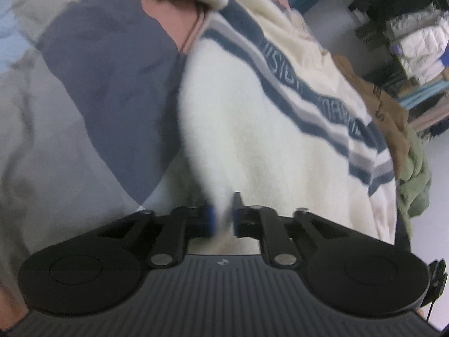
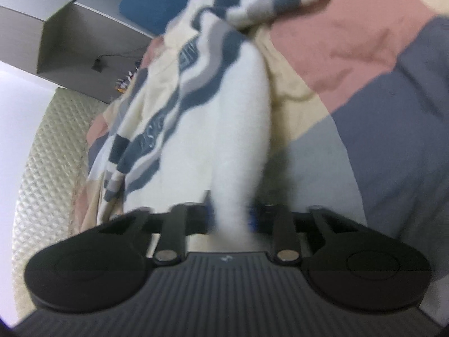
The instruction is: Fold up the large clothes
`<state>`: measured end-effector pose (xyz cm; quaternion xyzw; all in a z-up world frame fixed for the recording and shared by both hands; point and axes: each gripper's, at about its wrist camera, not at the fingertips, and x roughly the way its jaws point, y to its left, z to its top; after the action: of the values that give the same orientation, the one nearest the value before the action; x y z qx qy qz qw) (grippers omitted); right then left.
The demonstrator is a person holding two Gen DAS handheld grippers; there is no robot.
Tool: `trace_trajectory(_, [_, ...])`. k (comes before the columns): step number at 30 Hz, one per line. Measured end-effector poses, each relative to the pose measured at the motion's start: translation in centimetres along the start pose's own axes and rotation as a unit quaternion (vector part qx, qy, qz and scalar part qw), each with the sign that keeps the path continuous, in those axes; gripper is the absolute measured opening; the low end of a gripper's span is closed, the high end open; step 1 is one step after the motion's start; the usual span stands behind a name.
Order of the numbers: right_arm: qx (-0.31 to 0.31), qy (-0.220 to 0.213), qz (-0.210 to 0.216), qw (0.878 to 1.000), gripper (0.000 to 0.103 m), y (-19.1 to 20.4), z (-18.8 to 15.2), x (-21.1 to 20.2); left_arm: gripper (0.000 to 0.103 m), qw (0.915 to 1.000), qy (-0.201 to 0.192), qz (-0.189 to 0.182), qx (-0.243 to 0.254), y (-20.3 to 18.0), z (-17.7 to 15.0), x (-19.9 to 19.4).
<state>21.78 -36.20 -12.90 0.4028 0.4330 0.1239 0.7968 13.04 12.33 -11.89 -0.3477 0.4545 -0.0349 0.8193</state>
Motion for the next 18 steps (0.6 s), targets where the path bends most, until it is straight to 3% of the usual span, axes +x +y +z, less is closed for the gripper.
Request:
trace_trajectory(5, [-0.025, -0.019, 0.022, 0.999, 0.016, 1.6, 1.0, -3.1, 0.008, 0.9961, -0.076, -0.04, 0.02, -0.5, 0.6, -5.8])
trace_trajectory(9, [-0.061, -0.027, 0.032, 0.997, 0.015, 3.3, 1.6, -6.7, 0.007, 0.9938, -0.095, -0.049, 0.028, -0.9, 0.8, -9.3])
trace_trajectory(14, [-0.105, -0.013, -0.035, 0.994, 0.015, 3.9, 1.0, -7.3, 0.007, 0.9966, -0.071, 0.008, 0.04, -1.2, 0.3, -9.5])
trace_trajectory(18, [-0.089, 0.008, -0.099, 0.991, 0.018, 2.4, 0.5, -4.9, 0.008, 0.9972, -0.033, 0.048, 0.047, -0.9, 0.4, -7.5])
